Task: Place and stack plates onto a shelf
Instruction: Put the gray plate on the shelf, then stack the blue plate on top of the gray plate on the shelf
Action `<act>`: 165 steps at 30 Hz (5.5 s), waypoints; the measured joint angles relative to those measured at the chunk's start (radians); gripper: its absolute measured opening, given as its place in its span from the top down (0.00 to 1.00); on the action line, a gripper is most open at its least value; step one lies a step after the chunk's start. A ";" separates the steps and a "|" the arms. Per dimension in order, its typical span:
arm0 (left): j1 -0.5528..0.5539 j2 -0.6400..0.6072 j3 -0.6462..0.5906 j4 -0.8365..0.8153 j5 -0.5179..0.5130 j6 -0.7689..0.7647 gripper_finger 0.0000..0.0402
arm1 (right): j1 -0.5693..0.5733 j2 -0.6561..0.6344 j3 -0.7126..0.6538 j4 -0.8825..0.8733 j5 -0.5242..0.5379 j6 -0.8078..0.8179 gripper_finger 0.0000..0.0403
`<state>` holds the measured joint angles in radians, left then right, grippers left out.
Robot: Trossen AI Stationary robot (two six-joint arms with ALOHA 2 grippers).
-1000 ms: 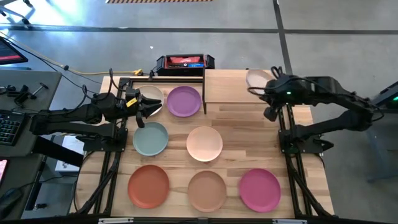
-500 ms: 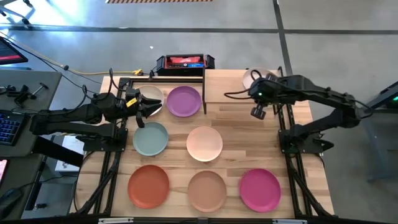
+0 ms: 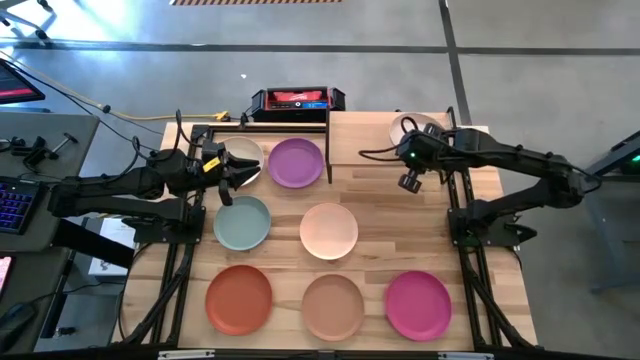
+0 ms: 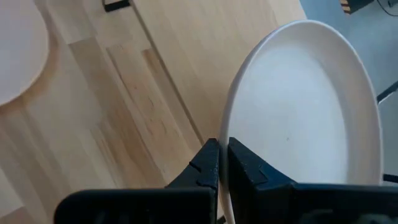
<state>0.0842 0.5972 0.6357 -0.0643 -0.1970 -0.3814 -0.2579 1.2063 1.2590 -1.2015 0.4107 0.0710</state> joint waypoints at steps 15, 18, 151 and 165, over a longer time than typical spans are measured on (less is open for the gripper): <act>0.000 0.000 0.000 0.000 0.000 0.000 0.76 | -0.096 -0.002 -0.164 0.129 0.001 0.009 1.00; 0.000 0.000 0.000 0.000 0.000 0.000 0.76 | -0.116 -0.002 -0.171 0.144 0.001 -0.005 1.00; -0.144 0.850 0.001 -0.405 0.214 -0.882 0.76 | -0.206 -0.001 0.166 0.031 -0.439 0.217 0.74; -0.144 0.861 0.004 -0.399 0.220 -0.838 0.96 | -0.206 -0.001 0.166 0.031 -0.439 0.216 0.74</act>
<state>-0.0601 1.4578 0.6395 -0.4631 0.0231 -1.2190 -0.4637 1.2049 1.4254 -1.1702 -0.0285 0.2874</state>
